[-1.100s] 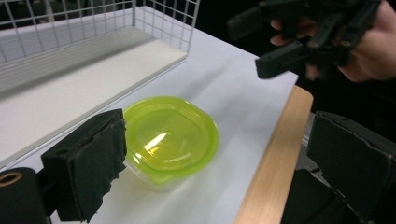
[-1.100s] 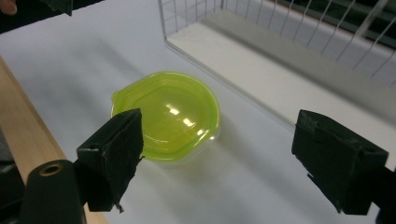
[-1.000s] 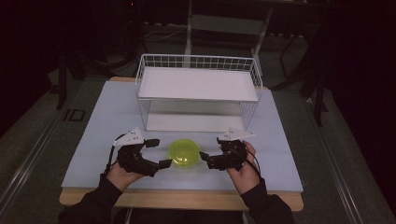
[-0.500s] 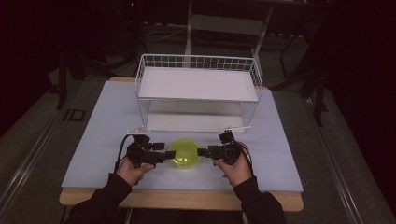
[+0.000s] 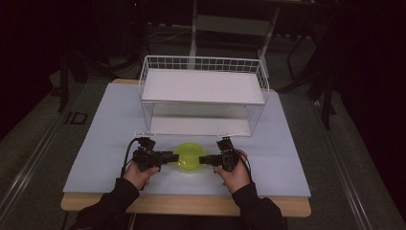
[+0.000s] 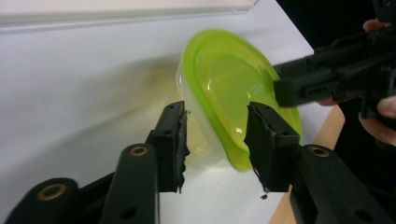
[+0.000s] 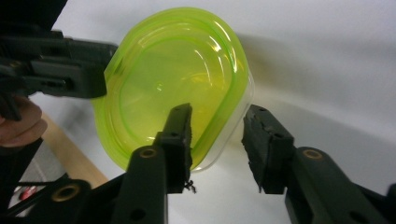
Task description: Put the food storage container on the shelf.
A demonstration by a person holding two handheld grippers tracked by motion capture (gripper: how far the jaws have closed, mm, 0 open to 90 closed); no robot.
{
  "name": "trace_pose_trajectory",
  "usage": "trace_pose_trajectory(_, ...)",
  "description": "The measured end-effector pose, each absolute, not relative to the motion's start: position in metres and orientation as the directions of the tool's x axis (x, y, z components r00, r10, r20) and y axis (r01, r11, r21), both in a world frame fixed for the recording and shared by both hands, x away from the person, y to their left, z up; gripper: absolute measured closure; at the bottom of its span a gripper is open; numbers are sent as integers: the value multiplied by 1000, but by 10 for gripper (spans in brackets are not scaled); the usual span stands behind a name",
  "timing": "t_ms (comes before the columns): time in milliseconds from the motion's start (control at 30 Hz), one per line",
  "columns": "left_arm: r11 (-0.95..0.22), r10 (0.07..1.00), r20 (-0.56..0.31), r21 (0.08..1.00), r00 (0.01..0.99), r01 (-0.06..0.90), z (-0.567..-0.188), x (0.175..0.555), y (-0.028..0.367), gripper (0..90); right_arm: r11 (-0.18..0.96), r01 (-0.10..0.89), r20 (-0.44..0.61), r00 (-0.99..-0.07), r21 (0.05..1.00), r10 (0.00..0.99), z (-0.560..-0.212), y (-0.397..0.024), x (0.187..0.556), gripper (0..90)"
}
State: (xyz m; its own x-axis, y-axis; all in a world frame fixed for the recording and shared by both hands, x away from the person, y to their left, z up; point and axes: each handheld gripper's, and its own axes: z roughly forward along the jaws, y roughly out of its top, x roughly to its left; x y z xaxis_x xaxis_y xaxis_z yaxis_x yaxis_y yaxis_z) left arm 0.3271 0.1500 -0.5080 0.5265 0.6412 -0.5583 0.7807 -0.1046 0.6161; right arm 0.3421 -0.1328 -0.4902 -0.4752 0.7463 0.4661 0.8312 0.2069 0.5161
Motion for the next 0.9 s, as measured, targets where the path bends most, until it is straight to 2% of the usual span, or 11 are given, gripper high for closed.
trace_pose_trajectory(67, -113, 631, -566, 610, 530, 785, -509, 327, 148, 655, 208, 833, 473, -476, 512, 741, -489, -132, 342, 703)
trace_pose_trajectory(233, -85, 630, -588, 596, 507, 798, -505, 325, 151, 729, 202, 827, 466, -477, 525, 745, -487, -131, 338, 750)
trace_pose_trajectory(367, -94, 646, -573, 596, 505, 798, -502, 321, 148, 771, 183, 815, 456, -476, 549, 752, -480, -132, 333, 793)
trace_pose_trajectory(900, -40, 626, -586, 634, 514, 772, -456, 321, 151, 814, 189, 750, 413, -535, 634, 737, -439, -136, 322, 799)
